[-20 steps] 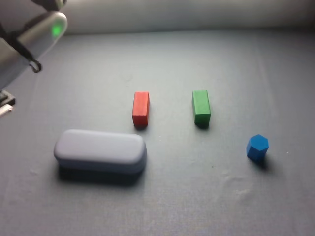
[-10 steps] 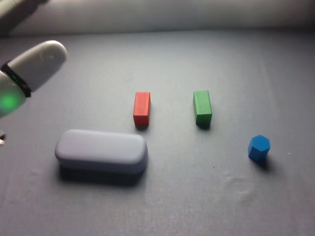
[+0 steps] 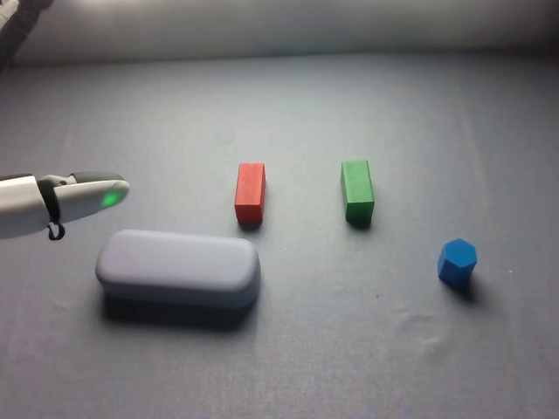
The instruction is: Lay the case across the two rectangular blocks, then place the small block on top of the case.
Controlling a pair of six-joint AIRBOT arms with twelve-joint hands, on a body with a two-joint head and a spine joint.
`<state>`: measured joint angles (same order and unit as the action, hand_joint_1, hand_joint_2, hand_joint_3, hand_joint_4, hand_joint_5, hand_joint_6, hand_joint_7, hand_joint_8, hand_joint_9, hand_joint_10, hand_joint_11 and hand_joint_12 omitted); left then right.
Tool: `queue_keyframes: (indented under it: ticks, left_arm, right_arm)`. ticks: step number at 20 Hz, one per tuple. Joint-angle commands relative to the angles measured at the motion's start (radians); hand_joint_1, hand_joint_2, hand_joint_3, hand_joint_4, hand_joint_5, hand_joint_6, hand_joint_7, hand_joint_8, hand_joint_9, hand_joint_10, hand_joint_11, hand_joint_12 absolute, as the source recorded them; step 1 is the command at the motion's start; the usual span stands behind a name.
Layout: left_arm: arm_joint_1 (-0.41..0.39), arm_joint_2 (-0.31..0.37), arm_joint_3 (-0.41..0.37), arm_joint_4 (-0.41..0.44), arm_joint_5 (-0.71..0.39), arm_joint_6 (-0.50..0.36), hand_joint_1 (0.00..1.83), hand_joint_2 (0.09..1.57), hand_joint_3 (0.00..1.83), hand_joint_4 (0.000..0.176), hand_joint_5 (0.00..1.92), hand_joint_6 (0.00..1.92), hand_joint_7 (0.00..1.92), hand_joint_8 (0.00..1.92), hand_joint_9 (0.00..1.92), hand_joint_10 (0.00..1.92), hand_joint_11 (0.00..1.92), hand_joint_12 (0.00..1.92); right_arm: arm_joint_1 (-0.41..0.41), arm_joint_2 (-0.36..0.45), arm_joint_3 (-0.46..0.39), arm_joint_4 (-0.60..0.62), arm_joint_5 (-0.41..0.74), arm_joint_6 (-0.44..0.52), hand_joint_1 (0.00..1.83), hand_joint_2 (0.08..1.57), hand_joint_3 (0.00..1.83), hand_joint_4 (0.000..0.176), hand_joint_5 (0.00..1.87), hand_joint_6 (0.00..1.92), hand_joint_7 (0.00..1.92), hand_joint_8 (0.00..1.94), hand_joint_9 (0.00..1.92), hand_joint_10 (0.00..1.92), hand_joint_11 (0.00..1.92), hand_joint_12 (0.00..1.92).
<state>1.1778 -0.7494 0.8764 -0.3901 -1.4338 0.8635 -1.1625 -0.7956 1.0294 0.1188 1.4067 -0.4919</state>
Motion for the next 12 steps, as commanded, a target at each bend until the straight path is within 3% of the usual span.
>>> queue_keyframes:
  ticks: [1,2,3,4,5,6,7,10,12]
  left_arm:
    - [-0.004,0.010,0.005,0.024,-0.054,0.007,0.67,0.87,0.02,0.075,0.00,0.00,0.00,0.00,0.00,0.00,0.00,0.00]
    - [-0.004,0.015,0.008,0.028,-0.018,0.017,0.60,0.88,0.02,0.005,0.00,0.00,0.00,0.00,0.00,0.00,0.00,0.00]
    - [-0.004,0.018,0.015,0.037,0.020,0.020,0.58,0.87,0.02,0.000,0.00,0.00,0.00,0.00,0.00,0.00,0.00,0.00]
    - [-0.005,0.021,0.023,0.049,0.071,0.020,0.58,0.86,0.01,0.000,0.00,0.00,0.00,0.00,0.00,0.00,0.00,0.00]
    - [-0.007,0.023,0.030,0.060,0.112,0.020,0.60,0.85,0.00,0.000,0.00,0.00,0.00,0.00,0.00,0.00,0.00,0.00]
    - [-0.012,0.023,0.039,0.072,0.155,0.020,0.64,0.83,0.00,0.000,0.00,0.00,0.00,0.00,0.00,0.00,0.00,0.00]
    - [-0.017,0.023,0.046,0.082,0.190,0.020,0.62,0.82,0.00,0.000,0.00,0.00,0.00,0.00,0.00,0.00,0.00,0.00]
    - [-0.068,0.016,0.076,0.140,0.355,0.038,0.58,0.81,0.00,0.000,0.00,0.00,0.09,0.01,0.04,0.01,0.04,0.02]
    - [-0.134,-0.006,0.097,0.191,0.468,0.065,0.66,0.78,0.00,0.000,0.02,0.01,0.12,0.01,0.07,0.01,0.05,0.03]
  right_arm:
    - [0.014,0.006,0.011,0.012,0.078,0.005,0.00,1.47,0.00,0.000,0.10,0.83,0.22,0.03,0.00,0.39,0.00,1.92]
    - [0.021,0.006,0.017,0.002,0.048,0.005,0.00,1.47,0.00,0.000,0.10,0.83,0.22,0.03,0.00,0.39,0.00,1.92]
    - [0.033,0.006,0.024,-0.013,0.012,0.005,0.00,1.47,0.00,0.000,0.10,0.83,0.22,0.03,0.00,0.39,0.00,1.92]
    - [0.051,0.003,0.034,-0.032,-0.034,0.005,0.53,1.20,0.00,0.053,0.05,0.41,0.17,0.00,0.02,0.25,0.00,1.20]
    - [0.066,-0.001,0.041,-0.046,-0.065,0.003,0.68,1.11,0.00,0.039,0.08,0.17,0.14,0.00,0.02,0.10,0.00,0.69]
    - [0.082,-0.005,0.048,-0.061,-0.093,0.001,0.72,1.10,0.00,0.040,0.11,0.09,0.11,0.01,0.02,0.02,0.00,0.30]
    - [0.093,-0.009,0.052,-0.070,-0.111,0.001,0.72,1.10,0.00,0.067,0.12,0.05,0.08,0.01,0.00,0.00,0.00,0.06]
    - [0.115,-0.024,0.064,-0.083,-0.140,0.001,0.77,1.10,0.00,0.049,0.12,0.02,0.07,0.00,0.00,0.00,0.00,0.00]
    - [0.115,-0.024,0.066,-0.083,-0.143,0.001,0.78,1.10,0.00,0.050,0.14,0.02,0.10,0.01,0.02,0.01,0.02,0.01]
